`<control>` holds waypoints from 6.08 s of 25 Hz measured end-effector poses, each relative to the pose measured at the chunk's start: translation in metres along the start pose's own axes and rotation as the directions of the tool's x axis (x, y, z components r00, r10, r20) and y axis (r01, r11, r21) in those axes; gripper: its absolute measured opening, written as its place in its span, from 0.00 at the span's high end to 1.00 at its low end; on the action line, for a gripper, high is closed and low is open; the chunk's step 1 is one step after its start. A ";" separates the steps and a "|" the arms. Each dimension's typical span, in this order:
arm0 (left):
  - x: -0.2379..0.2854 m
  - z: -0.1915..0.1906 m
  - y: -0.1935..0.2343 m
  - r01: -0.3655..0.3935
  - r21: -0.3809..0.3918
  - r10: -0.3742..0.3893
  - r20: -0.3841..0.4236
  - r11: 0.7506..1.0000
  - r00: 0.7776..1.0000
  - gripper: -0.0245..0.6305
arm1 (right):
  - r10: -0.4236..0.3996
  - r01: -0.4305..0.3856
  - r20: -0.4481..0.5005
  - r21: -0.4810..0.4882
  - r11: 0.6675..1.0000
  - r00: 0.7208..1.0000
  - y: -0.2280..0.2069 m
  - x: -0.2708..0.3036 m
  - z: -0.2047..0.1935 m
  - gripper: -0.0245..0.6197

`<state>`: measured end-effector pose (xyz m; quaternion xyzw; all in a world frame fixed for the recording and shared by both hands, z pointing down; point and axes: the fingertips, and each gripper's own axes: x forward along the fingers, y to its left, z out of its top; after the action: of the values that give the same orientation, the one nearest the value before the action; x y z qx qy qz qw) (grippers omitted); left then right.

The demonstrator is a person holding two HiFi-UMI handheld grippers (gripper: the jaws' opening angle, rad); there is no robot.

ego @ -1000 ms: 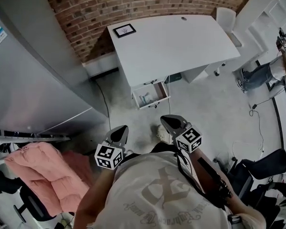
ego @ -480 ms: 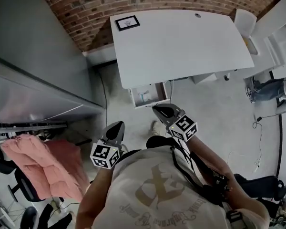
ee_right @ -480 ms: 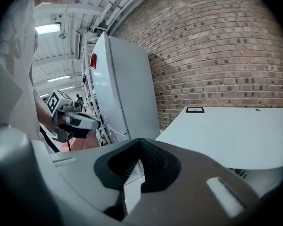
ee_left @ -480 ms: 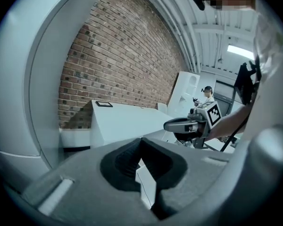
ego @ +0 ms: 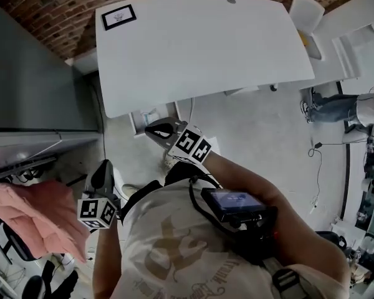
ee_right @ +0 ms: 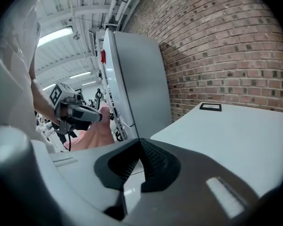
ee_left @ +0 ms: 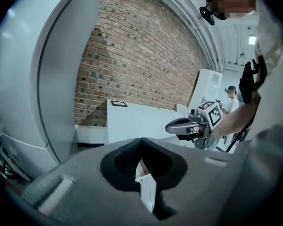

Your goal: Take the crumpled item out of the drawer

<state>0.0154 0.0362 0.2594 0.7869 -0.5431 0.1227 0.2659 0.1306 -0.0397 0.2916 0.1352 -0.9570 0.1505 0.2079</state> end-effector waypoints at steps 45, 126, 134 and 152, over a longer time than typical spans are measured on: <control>0.085 -0.163 0.063 -0.116 -0.203 0.095 -0.114 0.972 0.989 0.96 | 0.174 -0.217 -0.389 -0.071 0.974 0.905 -0.008 0.159 -0.170 0.95; 0.149 -0.333 0.116 -0.104 -0.362 0.075 -0.092 0.926 0.993 0.96 | -0.196 -0.321 -0.848 -0.386 0.865 0.492 -0.165 0.288 -0.425 0.71; 0.139 -0.313 0.115 -0.095 -0.317 0.067 -0.101 0.944 0.993 0.96 | -0.161 -0.280 -0.778 -0.399 0.873 0.607 -0.134 0.290 -0.372 0.73; 0.121 -0.245 0.089 -0.068 -0.191 0.047 -0.109 0.979 0.993 0.96 | -0.048 -0.208 -0.622 -0.331 0.920 0.781 -0.074 0.237 -0.288 0.76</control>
<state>0.0025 0.0522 0.5461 0.7338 -0.5605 0.1175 0.3656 0.0490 -0.0546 0.6632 -0.0065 -0.8507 0.0059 0.5255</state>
